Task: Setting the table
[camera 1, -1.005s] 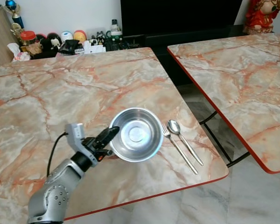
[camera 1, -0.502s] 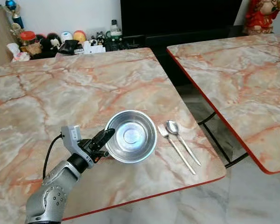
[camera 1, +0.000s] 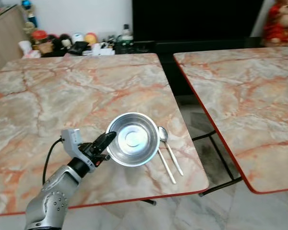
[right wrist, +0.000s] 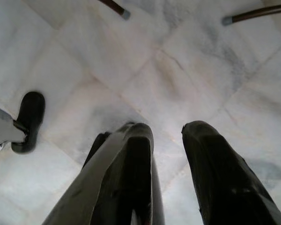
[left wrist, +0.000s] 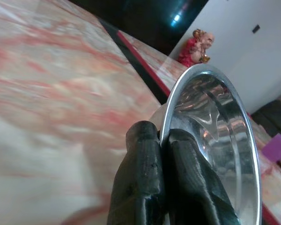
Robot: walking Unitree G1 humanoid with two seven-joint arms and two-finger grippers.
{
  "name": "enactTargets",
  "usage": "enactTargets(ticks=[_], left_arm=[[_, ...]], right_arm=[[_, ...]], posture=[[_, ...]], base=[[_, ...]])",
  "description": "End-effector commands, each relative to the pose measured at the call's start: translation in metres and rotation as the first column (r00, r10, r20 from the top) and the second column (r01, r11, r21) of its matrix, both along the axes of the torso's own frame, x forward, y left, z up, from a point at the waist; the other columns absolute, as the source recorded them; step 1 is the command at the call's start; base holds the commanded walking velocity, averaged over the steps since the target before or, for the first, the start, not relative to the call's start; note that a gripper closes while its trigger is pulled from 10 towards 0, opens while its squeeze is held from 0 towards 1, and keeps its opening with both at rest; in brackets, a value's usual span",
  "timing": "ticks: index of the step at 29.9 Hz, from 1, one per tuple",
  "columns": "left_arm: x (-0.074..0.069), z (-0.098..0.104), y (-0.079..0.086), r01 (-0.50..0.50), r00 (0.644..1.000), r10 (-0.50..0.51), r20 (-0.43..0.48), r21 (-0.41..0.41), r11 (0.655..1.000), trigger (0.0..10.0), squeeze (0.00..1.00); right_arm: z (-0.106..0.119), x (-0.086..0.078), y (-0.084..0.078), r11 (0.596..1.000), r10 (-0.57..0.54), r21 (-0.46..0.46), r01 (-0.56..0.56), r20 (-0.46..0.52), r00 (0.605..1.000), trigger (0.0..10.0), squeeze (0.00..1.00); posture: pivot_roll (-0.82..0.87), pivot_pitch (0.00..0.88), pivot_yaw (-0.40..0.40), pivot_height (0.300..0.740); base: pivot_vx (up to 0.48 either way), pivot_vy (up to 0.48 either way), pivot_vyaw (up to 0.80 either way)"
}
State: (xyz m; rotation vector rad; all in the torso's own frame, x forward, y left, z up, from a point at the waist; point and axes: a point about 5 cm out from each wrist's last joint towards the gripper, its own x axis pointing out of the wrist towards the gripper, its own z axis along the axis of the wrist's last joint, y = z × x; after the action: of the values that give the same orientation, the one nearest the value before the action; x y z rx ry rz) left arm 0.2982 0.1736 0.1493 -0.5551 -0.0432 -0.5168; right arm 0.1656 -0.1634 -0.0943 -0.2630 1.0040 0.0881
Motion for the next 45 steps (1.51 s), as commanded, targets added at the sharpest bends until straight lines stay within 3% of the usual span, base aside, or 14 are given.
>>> enactTargets(ticks=[1,32,35,38,45], left_arm=[[0.000,0.003,-0.002,0.004,1.000,-0.004,0.020,0.009,1.000,10.0,0.00],[0.003,0.009,0.014,-0.067,0.997,0.065,0.041,0.029,0.997,10.0,0.00],[0.006,0.024,0.020,-0.108,0.990,0.108,0.086,-0.005,0.994,10.0,0.00],[0.006,0.031,0.022,-0.113,0.987,0.115,0.108,-0.024,0.993,10.0,0.00],[0.008,0.068,0.025,-0.113,0.964,0.127,0.234,-0.070,0.991,10.0,0.00]], right_arm=[[-0.003,-0.008,-0.003,1.000,-0.014,-0.002,0.014,-0.030,0.999,10.0,0.00],[-0.002,-0.006,-0.004,1.000,0.001,-0.005,-0.002,-0.027,1.000,10.0,0.00],[-0.003,-0.006,-0.004,1.000,-0.006,-0.002,0.006,-0.029,1.000,10.0,0.00],[-0.003,-0.006,-0.004,1.000,-0.007,-0.002,0.007,-0.029,1.000,10.0,0.00],[-0.002,-0.006,-0.004,1.000,-0.004,-0.001,0.004,-0.028,1.000,10.0,0.00]], posture=[[0.06,0.118,0.012,0.740],[0.06,0.118,0.008,0.740],[0.06,0.118,0.010,0.740],[0.06,0.117,0.009,0.740],[0.06,0.117,0.009,0.740]], base=[[0.000,-0.461,0.00],[0.000,-0.461,0.09],[0.000,-0.461,0.00],[0.000,-0.461,0.00],[0.000,-0.461,0.00]])
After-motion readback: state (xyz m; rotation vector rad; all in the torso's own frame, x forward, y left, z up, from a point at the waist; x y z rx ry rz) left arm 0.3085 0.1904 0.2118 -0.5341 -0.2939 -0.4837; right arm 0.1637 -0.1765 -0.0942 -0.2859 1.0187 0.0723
